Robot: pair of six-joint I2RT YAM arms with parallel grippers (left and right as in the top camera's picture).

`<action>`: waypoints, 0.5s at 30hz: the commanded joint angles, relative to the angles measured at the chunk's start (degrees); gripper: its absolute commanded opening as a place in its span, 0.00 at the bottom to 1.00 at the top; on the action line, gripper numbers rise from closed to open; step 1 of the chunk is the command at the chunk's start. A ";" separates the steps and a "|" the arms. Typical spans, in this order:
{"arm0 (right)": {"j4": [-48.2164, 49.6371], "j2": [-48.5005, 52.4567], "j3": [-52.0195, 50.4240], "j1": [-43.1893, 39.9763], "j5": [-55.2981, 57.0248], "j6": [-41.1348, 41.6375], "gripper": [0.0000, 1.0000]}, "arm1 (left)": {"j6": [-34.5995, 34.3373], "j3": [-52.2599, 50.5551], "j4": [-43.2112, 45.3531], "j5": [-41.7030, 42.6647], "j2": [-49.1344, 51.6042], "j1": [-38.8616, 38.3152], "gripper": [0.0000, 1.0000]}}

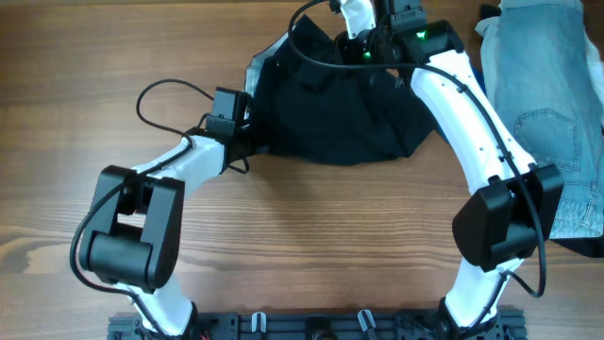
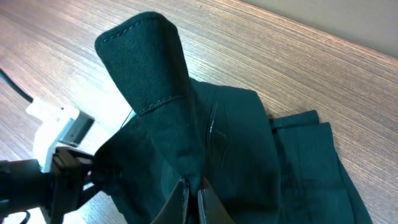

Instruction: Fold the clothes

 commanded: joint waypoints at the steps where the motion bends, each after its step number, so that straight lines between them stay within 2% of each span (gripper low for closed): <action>1: 1.07 1.01 -0.24 -0.11 -1.14 0.59 0.04 | -0.02 -1.07 -0.59 -2.69 1.60 1.11 0.04; 3: 1.73 -0.81 -0.02 -0.66 -1.14 0.63 0.04 | -0.39 0.46 -4.00 -2.67 -3.10 3.85 0.04; 6: 1.53 -8.31 1.66 -4.00 0.59 0.92 0.04 | 1.16 6.05 -9.68 -1.42 -16.79 8.72 0.04; 8: -0.04 -13.86 1.66 -6.95 1.05 3.06 0.04 | 1.18 10.38 -9.79 -0.28 -26.16 11.52 0.04; 10: -2.08 -19.98 1.66 -10.60 1.05 4.13 0.04 | 4.74 15.63 -9.84 -0.28 -35.04 12.46 0.04; 15: -4.83 -32.13 1.66 -15.04 1.05 3.80 0.04 | 7.17 20.35 -9.75 -0.31 -46.75 12.15 0.04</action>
